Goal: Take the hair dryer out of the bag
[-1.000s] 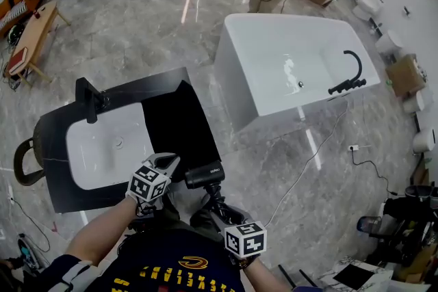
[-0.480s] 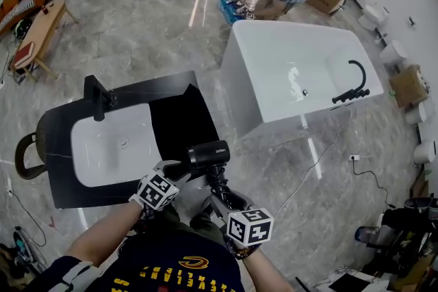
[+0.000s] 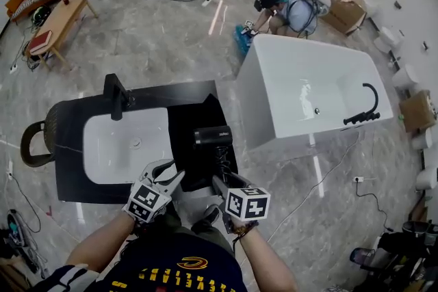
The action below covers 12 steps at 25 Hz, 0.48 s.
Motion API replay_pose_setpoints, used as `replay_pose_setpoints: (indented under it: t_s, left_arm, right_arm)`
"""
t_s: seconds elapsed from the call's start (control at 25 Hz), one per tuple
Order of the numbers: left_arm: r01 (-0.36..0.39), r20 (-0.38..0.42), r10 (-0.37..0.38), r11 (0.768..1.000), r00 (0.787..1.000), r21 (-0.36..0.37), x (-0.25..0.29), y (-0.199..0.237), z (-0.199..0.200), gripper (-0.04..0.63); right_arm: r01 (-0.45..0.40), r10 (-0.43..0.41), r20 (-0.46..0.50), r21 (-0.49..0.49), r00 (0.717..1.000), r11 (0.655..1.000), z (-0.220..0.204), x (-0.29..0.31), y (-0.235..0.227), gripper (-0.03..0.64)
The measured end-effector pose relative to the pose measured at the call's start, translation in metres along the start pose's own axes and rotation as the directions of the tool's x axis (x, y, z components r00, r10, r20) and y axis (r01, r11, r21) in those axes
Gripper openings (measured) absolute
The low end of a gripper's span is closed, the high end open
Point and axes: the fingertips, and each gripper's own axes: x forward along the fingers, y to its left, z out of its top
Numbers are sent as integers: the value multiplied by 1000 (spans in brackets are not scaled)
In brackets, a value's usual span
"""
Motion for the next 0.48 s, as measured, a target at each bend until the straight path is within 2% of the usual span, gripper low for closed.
replay_pose_setpoints:
  t_s: [0.2, 0.48]
  left_arm:
    - [-110, 85, 110, 994, 990, -11, -30, 28, 28, 146]
    - [-161, 106, 170, 983, 980, -92, -52, 52, 24, 146]
  right_arm:
    - [23, -24, -28, -28, 999, 999, 22, 38, -8, 198]
    - [66, -69, -71, -53, 995, 996, 36, 93, -19, 198]
